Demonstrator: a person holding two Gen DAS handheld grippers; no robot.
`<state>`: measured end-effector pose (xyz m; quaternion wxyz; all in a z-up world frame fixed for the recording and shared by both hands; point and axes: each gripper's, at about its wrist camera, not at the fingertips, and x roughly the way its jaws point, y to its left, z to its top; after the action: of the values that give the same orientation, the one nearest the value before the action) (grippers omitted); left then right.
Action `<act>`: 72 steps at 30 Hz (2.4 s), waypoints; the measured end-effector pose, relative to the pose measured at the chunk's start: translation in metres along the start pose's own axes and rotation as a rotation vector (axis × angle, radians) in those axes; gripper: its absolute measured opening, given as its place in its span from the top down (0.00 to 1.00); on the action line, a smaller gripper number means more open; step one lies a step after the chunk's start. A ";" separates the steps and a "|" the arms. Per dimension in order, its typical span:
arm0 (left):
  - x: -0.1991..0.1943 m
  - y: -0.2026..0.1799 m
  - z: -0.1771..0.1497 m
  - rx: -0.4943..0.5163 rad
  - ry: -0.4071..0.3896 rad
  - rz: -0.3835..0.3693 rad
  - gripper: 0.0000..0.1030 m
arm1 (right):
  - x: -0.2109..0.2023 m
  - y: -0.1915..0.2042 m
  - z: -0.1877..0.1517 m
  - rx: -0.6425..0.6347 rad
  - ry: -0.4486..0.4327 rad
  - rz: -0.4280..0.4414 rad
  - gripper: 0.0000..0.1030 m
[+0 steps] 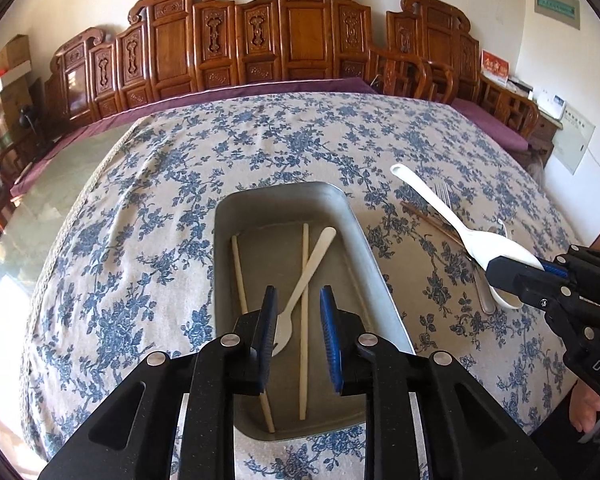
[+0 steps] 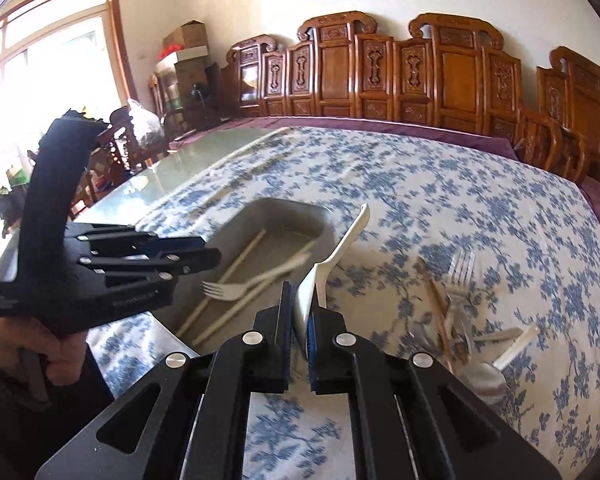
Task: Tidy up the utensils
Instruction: 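Lower the white spoon into the grey tray and open the right tool, then move left tool back toward the pile while right tool grasps another wooden chopstick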
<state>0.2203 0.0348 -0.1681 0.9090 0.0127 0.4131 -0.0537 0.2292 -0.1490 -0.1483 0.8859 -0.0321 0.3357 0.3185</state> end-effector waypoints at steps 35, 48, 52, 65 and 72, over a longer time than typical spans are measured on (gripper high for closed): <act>-0.011 0.079 0.001 -0.132 -0.007 -0.012 0.80 | 0.095 0.058 0.015 0.033 0.169 0.109 0.89; -0.020 0.052 -0.005 -0.093 -0.008 -0.014 0.80 | 0.020 0.028 0.003 0.046 0.108 0.047 0.82; -0.033 0.034 -0.005 -0.071 -0.009 -0.018 0.80 | -0.012 0.010 -0.005 0.049 0.105 -0.002 0.82; -0.087 -0.034 -0.003 0.033 -0.012 -0.067 0.80 | -0.113 -0.054 -0.011 0.093 0.051 -0.174 0.82; -0.112 -0.056 0.006 0.081 -0.017 -0.081 0.75 | -0.139 -0.063 -0.009 0.107 0.043 -0.223 0.82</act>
<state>0.1456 -0.0117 -0.0783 0.9084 0.0322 0.4028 -0.1073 0.1819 -0.2773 -0.0792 0.9090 -0.0288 0.3653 0.1989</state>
